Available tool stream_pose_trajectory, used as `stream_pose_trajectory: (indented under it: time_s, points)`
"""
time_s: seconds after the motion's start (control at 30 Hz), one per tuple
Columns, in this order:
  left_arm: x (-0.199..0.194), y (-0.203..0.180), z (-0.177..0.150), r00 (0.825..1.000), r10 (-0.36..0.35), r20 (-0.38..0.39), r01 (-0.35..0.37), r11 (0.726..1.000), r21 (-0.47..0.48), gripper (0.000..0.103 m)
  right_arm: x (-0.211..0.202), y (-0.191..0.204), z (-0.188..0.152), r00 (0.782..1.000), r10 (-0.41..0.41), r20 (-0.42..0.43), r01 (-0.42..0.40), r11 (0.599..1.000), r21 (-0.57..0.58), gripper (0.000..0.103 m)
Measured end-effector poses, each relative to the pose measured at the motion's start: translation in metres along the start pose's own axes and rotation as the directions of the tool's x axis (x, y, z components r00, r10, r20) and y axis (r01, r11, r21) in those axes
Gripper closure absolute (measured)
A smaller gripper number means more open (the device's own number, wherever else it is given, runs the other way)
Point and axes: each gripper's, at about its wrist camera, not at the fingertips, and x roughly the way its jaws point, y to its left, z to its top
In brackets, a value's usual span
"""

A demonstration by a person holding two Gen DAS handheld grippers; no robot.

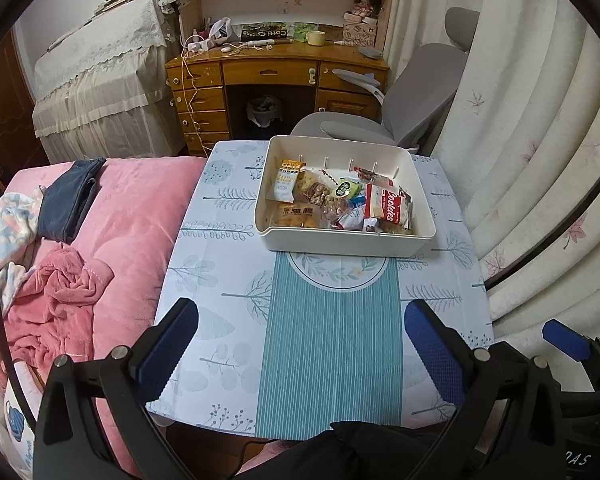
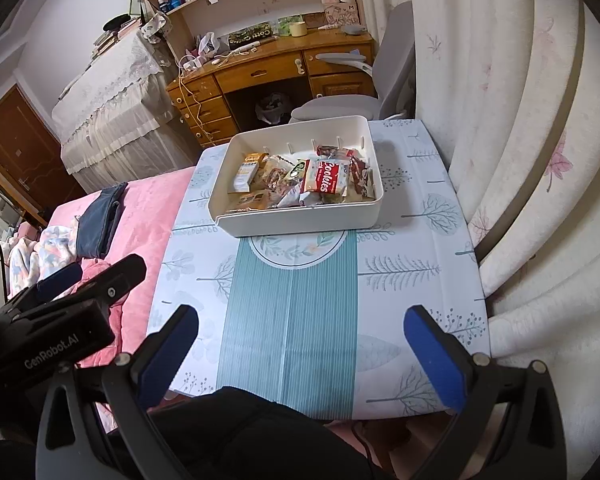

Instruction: Organize snacks

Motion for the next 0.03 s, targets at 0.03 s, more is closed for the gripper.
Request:
stream_pose_trajectory:
  time_s: [0.03]
  points:
    - [-0.0002,0.0,-0.0001,1.0,0.001,0.0,-0.001,1.0,0.0,0.0,0.0013,-0.0007,0.001,1.0,0.001,-0.002,-0.001,1.0,0.0,0.0]
